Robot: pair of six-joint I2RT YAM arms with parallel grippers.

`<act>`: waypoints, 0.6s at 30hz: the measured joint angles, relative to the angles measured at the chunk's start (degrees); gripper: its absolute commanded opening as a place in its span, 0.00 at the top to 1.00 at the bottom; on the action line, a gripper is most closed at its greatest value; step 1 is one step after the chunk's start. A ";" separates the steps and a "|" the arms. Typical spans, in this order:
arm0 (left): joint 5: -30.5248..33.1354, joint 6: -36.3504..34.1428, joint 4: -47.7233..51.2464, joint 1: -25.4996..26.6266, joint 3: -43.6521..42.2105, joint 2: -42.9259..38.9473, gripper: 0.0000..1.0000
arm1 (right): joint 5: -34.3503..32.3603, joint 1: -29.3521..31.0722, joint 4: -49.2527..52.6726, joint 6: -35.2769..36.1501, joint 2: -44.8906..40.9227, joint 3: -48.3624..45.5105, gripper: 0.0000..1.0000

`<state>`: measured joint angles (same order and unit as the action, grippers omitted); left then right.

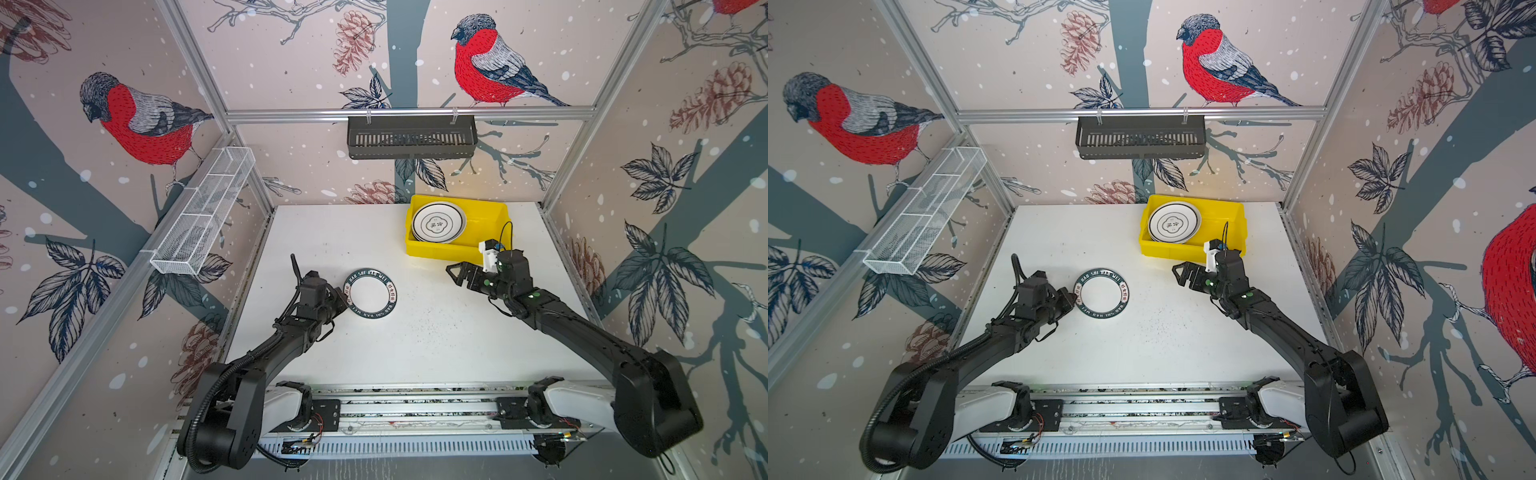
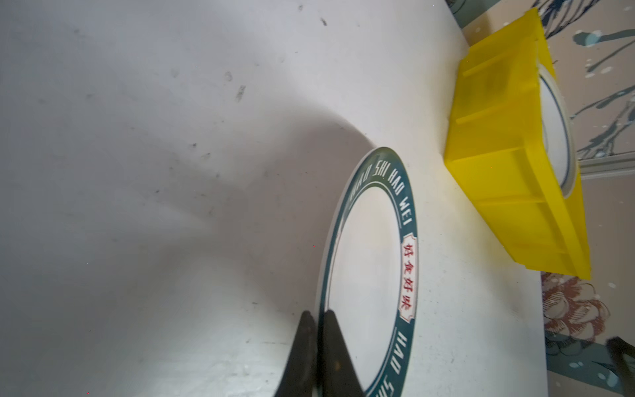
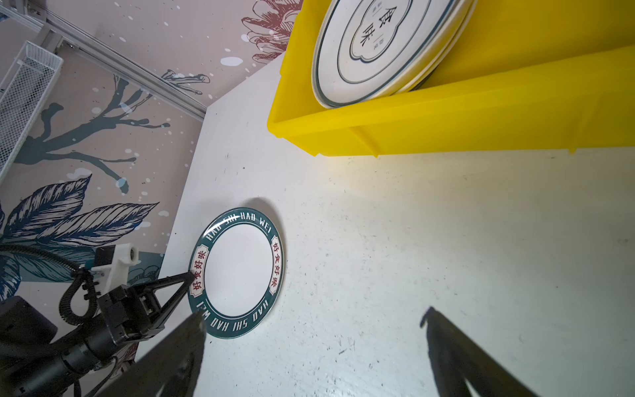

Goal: Place the plates into the plastic bin on the countertop
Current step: 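Close the left gripper on the teal-rimmed plate's edge and tilt it up, then grasp the teal-rimmed plate's rim with the right gripper beside the left gripper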

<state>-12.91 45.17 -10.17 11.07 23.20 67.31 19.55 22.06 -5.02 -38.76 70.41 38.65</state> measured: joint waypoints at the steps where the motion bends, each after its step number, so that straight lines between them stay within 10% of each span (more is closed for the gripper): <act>1: -0.92 0.31 -0.24 0.00 0.26 -0.35 1.00 | 0.17 0.15 0.00 -0.02 0.35 0.00 0.01; 18: -15.47 11.19 -19.91 1.44 3.32 8.11 1.00 | 5.31 3.08 -7.96 -0.72 6.58 0.61 0.26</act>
<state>-28.38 56.36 -30.09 12.51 26.52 75.42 24.86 25.15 -12.97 -39.48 76.99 39.27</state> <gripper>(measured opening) 0.071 0.782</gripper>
